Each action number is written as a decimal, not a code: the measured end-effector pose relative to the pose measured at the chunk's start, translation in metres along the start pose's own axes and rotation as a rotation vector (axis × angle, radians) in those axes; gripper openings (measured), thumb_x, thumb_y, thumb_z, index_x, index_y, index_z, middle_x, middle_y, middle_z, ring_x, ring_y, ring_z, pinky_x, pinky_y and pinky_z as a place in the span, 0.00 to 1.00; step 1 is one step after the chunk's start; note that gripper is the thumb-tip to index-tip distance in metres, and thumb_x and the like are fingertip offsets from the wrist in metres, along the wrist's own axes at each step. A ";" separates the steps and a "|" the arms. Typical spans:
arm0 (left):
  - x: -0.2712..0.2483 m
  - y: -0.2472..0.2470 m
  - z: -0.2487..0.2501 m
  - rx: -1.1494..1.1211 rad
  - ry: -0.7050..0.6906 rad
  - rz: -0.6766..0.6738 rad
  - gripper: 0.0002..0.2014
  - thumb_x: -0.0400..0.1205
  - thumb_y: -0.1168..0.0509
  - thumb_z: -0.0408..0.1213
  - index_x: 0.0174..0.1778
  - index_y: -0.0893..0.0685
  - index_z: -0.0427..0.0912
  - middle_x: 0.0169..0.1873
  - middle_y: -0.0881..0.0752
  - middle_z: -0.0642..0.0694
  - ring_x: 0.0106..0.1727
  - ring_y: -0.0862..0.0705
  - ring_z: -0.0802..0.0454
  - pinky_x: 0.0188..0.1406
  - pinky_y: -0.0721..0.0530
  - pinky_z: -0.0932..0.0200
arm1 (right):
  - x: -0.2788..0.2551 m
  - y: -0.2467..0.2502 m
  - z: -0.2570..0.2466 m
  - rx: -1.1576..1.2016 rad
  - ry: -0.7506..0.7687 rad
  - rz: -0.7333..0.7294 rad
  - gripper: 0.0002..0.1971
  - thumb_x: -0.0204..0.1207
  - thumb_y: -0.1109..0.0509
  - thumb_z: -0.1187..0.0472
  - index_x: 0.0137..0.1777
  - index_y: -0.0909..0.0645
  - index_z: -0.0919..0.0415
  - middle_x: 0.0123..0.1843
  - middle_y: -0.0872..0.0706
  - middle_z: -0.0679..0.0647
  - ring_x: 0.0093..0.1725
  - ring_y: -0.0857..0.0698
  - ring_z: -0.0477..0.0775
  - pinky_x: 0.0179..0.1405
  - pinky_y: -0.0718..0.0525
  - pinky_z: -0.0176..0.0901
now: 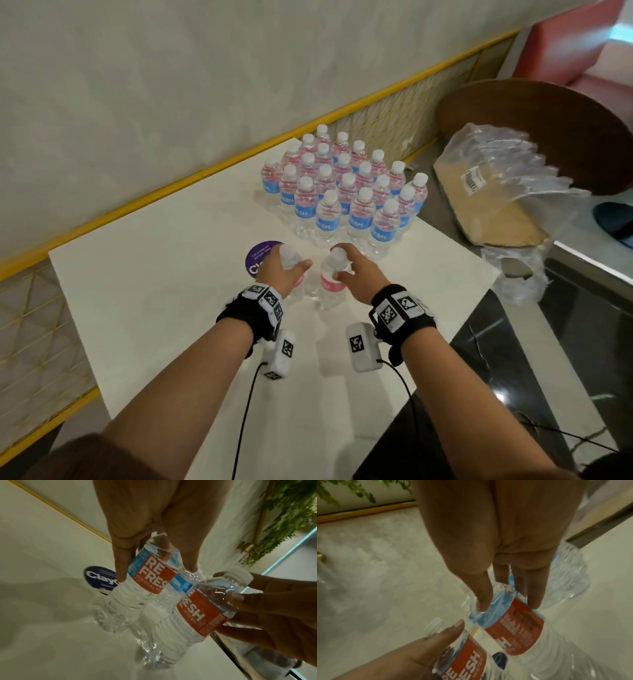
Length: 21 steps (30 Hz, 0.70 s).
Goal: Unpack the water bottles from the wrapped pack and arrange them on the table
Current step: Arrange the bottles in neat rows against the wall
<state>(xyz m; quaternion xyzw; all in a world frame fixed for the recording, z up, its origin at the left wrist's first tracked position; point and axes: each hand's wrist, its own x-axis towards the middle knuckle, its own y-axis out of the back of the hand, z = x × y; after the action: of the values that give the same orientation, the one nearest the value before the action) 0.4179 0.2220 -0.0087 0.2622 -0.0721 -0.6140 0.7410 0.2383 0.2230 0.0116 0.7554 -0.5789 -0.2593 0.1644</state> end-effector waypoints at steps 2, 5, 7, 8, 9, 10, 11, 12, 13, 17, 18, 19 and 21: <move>0.006 -0.021 0.013 -0.019 -0.052 -0.027 0.28 0.74 0.26 0.48 0.67 0.24 0.40 0.60 0.17 0.43 0.62 0.19 0.44 0.56 0.26 0.59 | 0.003 0.024 0.015 -0.025 0.006 -0.032 0.26 0.77 0.34 0.69 0.72 0.33 0.50 0.67 0.22 0.54 0.64 0.23 0.56 0.59 0.27 0.42; 0.011 -0.048 0.022 -0.070 -0.090 -0.079 0.31 0.74 0.26 0.42 0.70 0.28 0.40 0.62 0.19 0.42 0.63 0.20 0.45 0.60 0.24 0.57 | 0.008 0.046 0.028 -0.022 0.010 -0.073 0.33 0.74 0.31 0.70 0.76 0.37 0.50 0.69 0.26 0.50 0.66 0.25 0.52 0.62 0.28 0.40; 0.014 -0.061 0.021 -0.110 -0.089 -0.144 0.36 0.72 0.25 0.34 0.75 0.34 0.41 0.66 0.22 0.42 0.67 0.21 0.44 0.68 0.23 0.51 | 0.011 0.047 0.038 0.007 0.001 0.000 0.38 0.67 0.22 0.63 0.76 0.36 0.51 0.67 0.27 0.48 0.67 0.26 0.49 0.62 0.28 0.41; 0.015 -0.066 0.019 -0.133 -0.096 -0.177 0.38 0.72 0.25 0.31 0.76 0.37 0.42 0.67 0.23 0.43 0.68 0.22 0.45 0.69 0.24 0.51 | 0.012 0.044 0.044 0.013 -0.022 0.065 0.41 0.62 0.19 0.57 0.74 0.35 0.49 0.67 0.27 0.49 0.67 0.26 0.51 0.63 0.26 0.44; 0.016 -0.069 0.018 -0.142 -0.105 -0.211 0.40 0.72 0.26 0.28 0.78 0.39 0.43 0.67 0.24 0.46 0.68 0.22 0.47 0.69 0.24 0.53 | 0.013 0.040 0.050 0.025 -0.067 0.112 0.42 0.60 0.18 0.52 0.73 0.34 0.47 0.66 0.28 0.51 0.67 0.26 0.54 0.65 0.25 0.46; 0.017 -0.072 0.017 -0.148 -0.125 -0.233 0.41 0.73 0.27 0.26 0.79 0.40 0.44 0.66 0.25 0.49 0.68 0.23 0.50 0.68 0.25 0.55 | 0.013 0.036 0.053 0.048 -0.093 0.151 0.42 0.59 0.18 0.51 0.73 0.33 0.45 0.64 0.30 0.53 0.66 0.25 0.55 0.67 0.24 0.49; 0.019 -0.073 0.016 -0.139 -0.142 -0.243 0.41 0.74 0.27 0.27 0.80 0.41 0.45 0.66 0.25 0.52 0.68 0.24 0.53 0.69 0.26 0.56 | 0.015 0.031 0.057 0.066 -0.104 0.178 0.42 0.59 0.17 0.51 0.73 0.33 0.45 0.62 0.30 0.53 0.65 0.24 0.57 0.68 0.24 0.50; 0.022 -0.074 0.014 -0.131 -0.159 -0.242 0.41 0.74 0.27 0.29 0.80 0.41 0.46 0.65 0.25 0.53 0.68 0.25 0.55 0.70 0.26 0.55 | 0.015 0.029 0.058 0.085 -0.091 0.194 0.41 0.60 0.17 0.52 0.73 0.32 0.45 0.62 0.29 0.54 0.64 0.23 0.57 0.68 0.23 0.51; 0.024 -0.073 0.014 -0.115 -0.157 -0.244 0.41 0.74 0.26 0.31 0.80 0.40 0.47 0.66 0.25 0.54 0.68 0.25 0.56 0.71 0.26 0.54 | 0.014 0.029 0.056 0.098 -0.072 0.199 0.40 0.61 0.18 0.53 0.73 0.32 0.46 0.63 0.27 0.53 0.63 0.22 0.56 0.66 0.22 0.50; 0.035 -0.072 0.014 -0.093 -0.172 -0.171 0.37 0.69 0.21 0.34 0.71 0.32 0.46 0.66 0.22 0.45 0.64 0.21 0.47 0.65 0.21 0.49 | 0.017 0.037 0.061 0.201 -0.033 0.184 0.32 0.69 0.23 0.62 0.70 0.34 0.50 0.65 0.21 0.48 0.63 0.20 0.51 0.57 0.21 0.41; 0.037 -0.073 0.015 -0.076 -0.181 -0.130 0.36 0.67 0.20 0.34 0.68 0.32 0.44 0.65 0.23 0.43 0.62 0.21 0.46 0.62 0.21 0.52 | 0.017 0.038 0.064 0.201 -0.032 0.194 0.31 0.71 0.24 0.62 0.70 0.36 0.51 0.68 0.21 0.50 0.66 0.21 0.52 0.59 0.23 0.41; 0.039 -0.076 0.014 -0.050 -0.179 -0.103 0.37 0.66 0.19 0.34 0.67 0.32 0.43 0.64 0.25 0.42 0.62 0.22 0.46 0.61 0.22 0.54 | 0.017 0.038 0.068 0.178 -0.035 0.202 0.31 0.72 0.24 0.61 0.71 0.36 0.52 0.70 0.23 0.51 0.68 0.22 0.53 0.62 0.24 0.41; 0.042 -0.081 0.012 -0.032 -0.179 -0.139 0.43 0.64 0.19 0.32 0.71 0.36 0.43 0.68 0.29 0.42 0.67 0.25 0.46 0.67 0.24 0.53 | 0.019 0.033 0.072 0.177 -0.038 0.229 0.37 0.68 0.21 0.57 0.73 0.37 0.51 0.71 0.27 0.52 0.71 0.26 0.53 0.67 0.26 0.45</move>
<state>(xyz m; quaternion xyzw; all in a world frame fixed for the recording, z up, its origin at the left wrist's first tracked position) 0.3521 0.1695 -0.0458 0.1988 -0.1101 -0.6859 0.6913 0.1742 0.1995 -0.0323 0.6909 -0.6848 -0.2012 0.1146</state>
